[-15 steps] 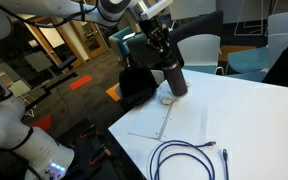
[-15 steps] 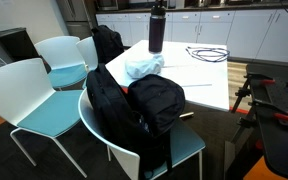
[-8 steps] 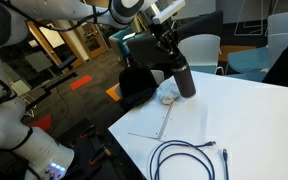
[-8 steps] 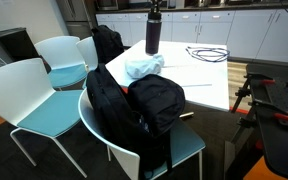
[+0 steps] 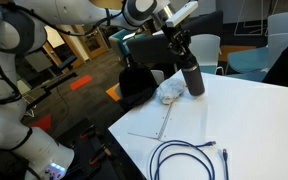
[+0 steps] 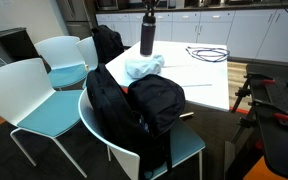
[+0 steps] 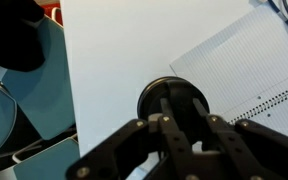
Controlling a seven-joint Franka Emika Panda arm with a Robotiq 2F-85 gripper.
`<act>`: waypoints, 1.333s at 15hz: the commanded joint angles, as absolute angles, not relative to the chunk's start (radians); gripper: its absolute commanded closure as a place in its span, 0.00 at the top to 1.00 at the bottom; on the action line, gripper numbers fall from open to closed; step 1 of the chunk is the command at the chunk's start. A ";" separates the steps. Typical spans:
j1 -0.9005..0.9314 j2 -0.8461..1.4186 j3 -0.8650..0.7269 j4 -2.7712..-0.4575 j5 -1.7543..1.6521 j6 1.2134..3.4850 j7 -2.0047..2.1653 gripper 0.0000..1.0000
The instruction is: Pick up the bottle from the bag and put it on the table, then pick up the cloth and cable on the table and put them in the bag
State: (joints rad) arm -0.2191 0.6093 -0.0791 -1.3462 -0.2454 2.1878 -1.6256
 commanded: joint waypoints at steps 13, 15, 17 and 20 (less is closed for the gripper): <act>-0.243 0.761 -0.051 -1.086 -0.194 2.042 -1.677 0.62; -0.242 0.752 -0.054 -1.069 -0.197 2.022 -1.675 0.78; -0.240 0.734 -0.056 -1.064 -0.201 2.012 -1.673 0.92; -0.238 0.717 -0.056 -1.059 -0.203 2.003 -1.676 1.00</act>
State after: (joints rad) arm -0.2383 0.7450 -0.0567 -1.0679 -0.2064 2.0482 -1.6487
